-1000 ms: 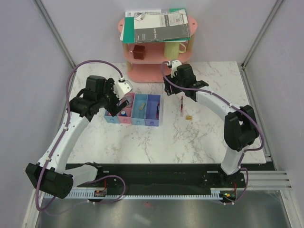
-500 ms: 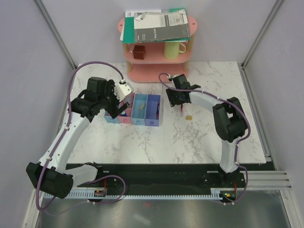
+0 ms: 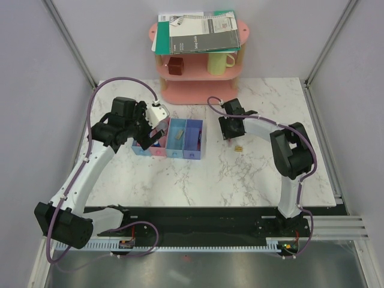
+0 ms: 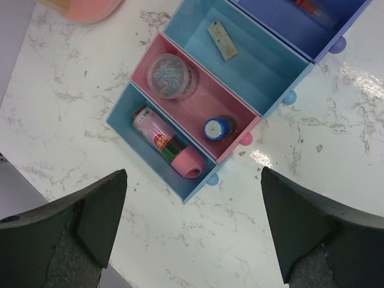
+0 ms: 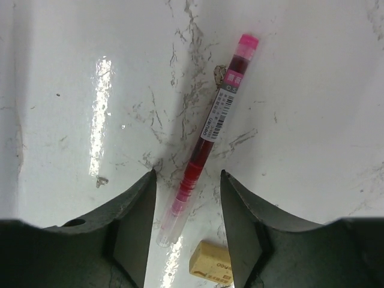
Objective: Sort the stationery into containers
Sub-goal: Pick up the pen from the center of the board.
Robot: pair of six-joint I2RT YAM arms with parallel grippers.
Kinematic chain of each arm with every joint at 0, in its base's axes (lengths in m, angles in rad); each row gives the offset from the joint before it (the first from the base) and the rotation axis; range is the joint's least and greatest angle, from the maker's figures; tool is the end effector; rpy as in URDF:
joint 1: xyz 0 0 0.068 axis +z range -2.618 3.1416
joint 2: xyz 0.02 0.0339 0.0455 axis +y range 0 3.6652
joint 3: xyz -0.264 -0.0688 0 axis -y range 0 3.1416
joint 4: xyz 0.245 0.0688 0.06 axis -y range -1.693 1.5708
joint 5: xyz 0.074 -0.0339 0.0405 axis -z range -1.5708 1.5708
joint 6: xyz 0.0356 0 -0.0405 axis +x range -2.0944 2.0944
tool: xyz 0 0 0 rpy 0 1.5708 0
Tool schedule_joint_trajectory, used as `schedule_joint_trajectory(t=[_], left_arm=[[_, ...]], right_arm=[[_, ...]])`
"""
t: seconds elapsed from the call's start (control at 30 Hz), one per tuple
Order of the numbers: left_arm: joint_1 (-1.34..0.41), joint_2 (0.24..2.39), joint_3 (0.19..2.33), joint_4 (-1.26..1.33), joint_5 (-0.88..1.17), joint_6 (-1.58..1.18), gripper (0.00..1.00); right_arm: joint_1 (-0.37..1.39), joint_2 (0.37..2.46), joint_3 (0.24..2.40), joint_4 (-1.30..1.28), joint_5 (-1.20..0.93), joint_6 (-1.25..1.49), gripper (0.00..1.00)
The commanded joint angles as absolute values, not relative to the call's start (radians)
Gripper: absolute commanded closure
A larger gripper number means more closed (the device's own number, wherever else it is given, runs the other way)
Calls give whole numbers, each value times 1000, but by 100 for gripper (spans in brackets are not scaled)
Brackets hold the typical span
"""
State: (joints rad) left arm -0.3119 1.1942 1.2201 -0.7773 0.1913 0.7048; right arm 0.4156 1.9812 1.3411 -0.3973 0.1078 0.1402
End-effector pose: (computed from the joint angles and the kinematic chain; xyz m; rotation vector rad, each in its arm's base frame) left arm 0.2319 -0.0819 0.3509 1.2050 1.9654 -0.0215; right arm 0.3797 0.1634 0.1632 -0.3189 2.5800 0.0600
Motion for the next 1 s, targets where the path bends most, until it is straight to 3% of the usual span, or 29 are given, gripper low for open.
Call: schedule_joint_trajectory(t=[0.0,0.13,0.23,0.27,0.7,0.97], left_arm=[[-319,1207,1249,-778,225,733,0],[-318,1213,1250,-778,224,745,0],[-319,1223,1256,-778,227,750,0],[-319,1224,1256,-778,229,750,0],[-319,1221,1247,-778,233,730,0],[-319,1187,1229,-778,221,721,0]], right_arm=[[387,2009,1365,-426,38,176,49],[357,2068,1402,-471,-32,186,61],[330,2101,1427,-491,-72,196,86],[324,2112,1431,-495,-80,198,99],[308,1951,1505,-491,-362,264,100],[311,1934,1473,-235,-577,509,100]])
